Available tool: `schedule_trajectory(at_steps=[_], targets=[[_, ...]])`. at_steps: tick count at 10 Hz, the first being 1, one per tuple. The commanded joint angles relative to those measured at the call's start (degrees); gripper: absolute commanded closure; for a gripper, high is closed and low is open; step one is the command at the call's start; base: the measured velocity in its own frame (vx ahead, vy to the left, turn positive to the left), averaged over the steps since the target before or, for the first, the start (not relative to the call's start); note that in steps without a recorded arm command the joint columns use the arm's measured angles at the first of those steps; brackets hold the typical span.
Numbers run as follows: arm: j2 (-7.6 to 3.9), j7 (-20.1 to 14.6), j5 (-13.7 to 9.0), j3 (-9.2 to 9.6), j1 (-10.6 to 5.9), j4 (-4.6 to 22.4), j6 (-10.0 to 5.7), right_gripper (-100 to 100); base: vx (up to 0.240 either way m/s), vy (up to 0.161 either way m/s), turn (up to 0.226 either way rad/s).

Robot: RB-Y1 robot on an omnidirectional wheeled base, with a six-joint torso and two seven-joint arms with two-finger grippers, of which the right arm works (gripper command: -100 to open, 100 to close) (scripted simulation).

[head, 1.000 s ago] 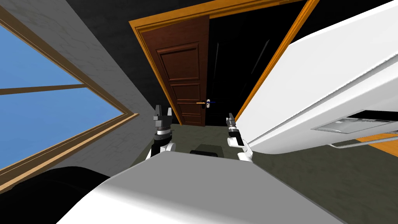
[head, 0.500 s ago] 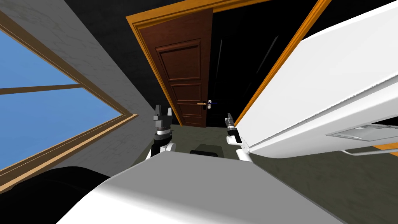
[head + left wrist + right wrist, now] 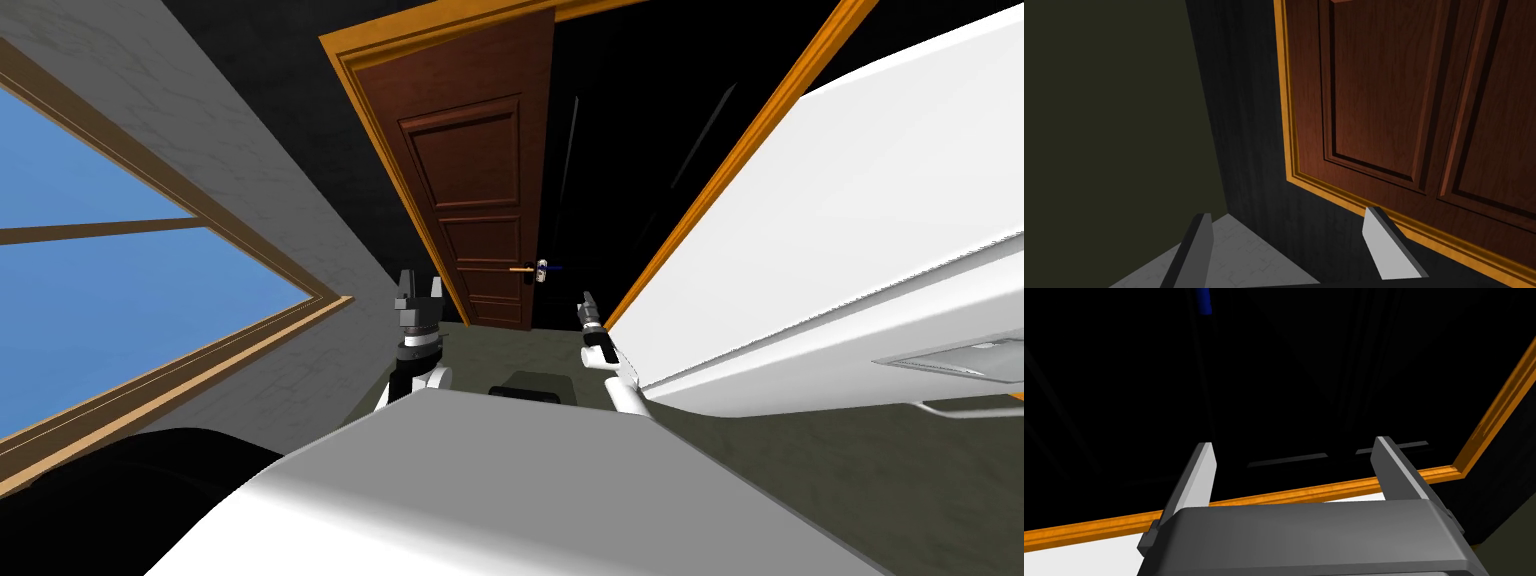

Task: Pull the door open

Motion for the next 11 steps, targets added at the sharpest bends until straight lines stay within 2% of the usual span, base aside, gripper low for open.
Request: schedule_trajectory(at_steps=[1,11], targets=[[-0.39,-0.15,-0.49,0.00,-1.44,2.41,-0.03,-100,0.104,0.035,0.021],[-1.61,-0.27,-2.93,0.03,-9.51,15.60,-0.27,-100,0.099,0.028,0.020]])
